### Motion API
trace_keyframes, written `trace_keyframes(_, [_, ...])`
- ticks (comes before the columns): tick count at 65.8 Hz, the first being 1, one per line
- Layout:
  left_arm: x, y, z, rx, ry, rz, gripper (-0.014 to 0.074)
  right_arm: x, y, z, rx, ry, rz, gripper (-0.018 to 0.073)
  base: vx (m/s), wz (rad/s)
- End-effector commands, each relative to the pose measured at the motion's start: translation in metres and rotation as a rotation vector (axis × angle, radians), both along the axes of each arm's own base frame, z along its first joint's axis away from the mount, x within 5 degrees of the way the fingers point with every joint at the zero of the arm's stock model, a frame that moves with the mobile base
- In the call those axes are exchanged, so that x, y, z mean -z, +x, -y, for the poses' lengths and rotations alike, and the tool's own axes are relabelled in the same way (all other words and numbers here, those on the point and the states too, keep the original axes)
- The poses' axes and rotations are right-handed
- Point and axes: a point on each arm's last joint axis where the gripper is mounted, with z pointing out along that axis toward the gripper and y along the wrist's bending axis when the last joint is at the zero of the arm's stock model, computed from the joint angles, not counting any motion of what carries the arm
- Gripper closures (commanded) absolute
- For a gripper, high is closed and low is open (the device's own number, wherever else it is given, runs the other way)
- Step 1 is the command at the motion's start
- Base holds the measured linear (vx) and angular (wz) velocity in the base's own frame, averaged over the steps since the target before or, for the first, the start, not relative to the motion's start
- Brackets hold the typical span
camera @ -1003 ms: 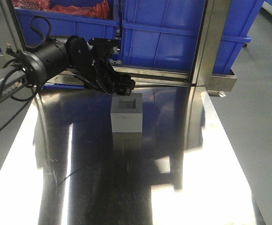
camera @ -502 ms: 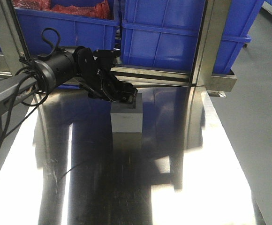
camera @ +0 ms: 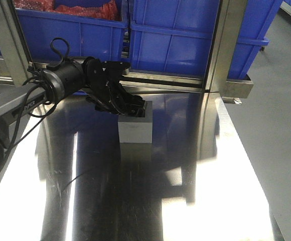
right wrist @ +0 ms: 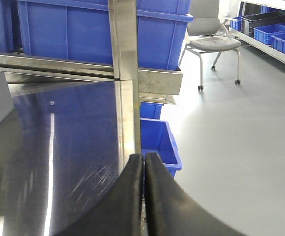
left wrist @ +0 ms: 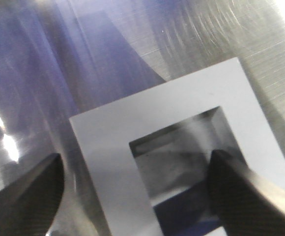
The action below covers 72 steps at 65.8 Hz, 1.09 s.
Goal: Sort gray base to blue bin
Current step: 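Reach the left gripper down over the gray square block, then grasp the gray block's rim with the left gripper and lift it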
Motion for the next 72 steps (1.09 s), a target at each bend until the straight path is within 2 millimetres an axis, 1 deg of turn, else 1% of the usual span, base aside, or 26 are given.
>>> trace_keyframes(1, [-0.039,-0.003,0.002,0.004,-0.039,0.083,0.0104,-0.005,0.002,0.0,0.002,-0.02,0.052,0.0564,0.0,0.0])
trace_keyframes(4, [-0.038,-0.004,0.002,0.006,-0.035,0.078,0.0183,-0.005,0.002,0.0,0.002,-0.02,0.052,0.0564,0.0,0.0])
trace_keyframes(8, [-0.038,-0.004,0.001,0.008,-0.027,0.074,0.026,-0.005,0.002,0.0,0.002,-0.02,0.052,0.0564,0.0,0.0])
trace_keyframes(9, [-0.038,-0.004,0.001,0.009,-0.026,0.073,0.0293,-0.005,0.002,0.0,0.002,-0.02,0.052,0.0564,0.0,0.0])
trace_keyframes(14, [-0.037,-0.004,0.0,0.012,-0.011,0.078,0.0405,-0.005,0.002,0.0,0.002,-0.02,0.052,0.0564,0.0,0.0])
trace_keyframes(21, [-0.037,-0.004,0.0,0.013,-0.003,0.08,0.0547,-0.005,0.002,0.0,0.002,-0.02,0.052,0.0564,0.0,0.0])
trace_keyframes(24, [-0.037,-0.004,0.0,0.014,-0.002,0.079,0.0595,-0.005,0.002,0.0,0.002,-0.02,0.052,0.0564,0.0,0.0])
trace_keyframes(25, [-0.037,-0.004,0.0,0.014,-0.002,0.078,0.0607,-0.005,0.002,0.0,0.002,-0.02,0.052,0.0564,0.0,0.0])
trace_keyframes(34, [-0.037,-0.005,-0.001,0.016,0.001,0.069,0.0604,-0.005,0.002,0.0,0.002,-0.02,0.052,0.0564,0.0,0.0])
trace_keyframes(40, [-0.043,-0.007,-0.001,0.017,-0.002,0.077,0.0604,-0.005,0.002,0.0,0.002,-0.02,0.052,0.0564,0.0,0.0])
trace_keyframes(43, [-0.051,-0.007,-0.002,0.014,-0.011,0.1,0.0603,-0.005,0.002,0.0,0.002,-0.02,0.052,0.0564,0.0,0.0])
trace_keyframes(48, [-0.07,-0.011,-0.002,0.019,-0.027,0.16,0.0603,-0.005,0.002,0.0,0.002,-0.02,0.052,0.0564,0.0,0.0])
trace_keyframes(59, [-0.127,-0.027,-0.006,0.017,-0.084,0.31,0.0603,-0.005,0.002,0.0,0.002,-0.02,0.052,0.0564,0.0,0.0])
trace_keyframes(72, [-0.189,-0.055,-0.013,0.04,-0.126,0.479,0.0603,-0.005,0.002,0.0,0.002,-0.02,0.052,0.0564,0.0,0.0])
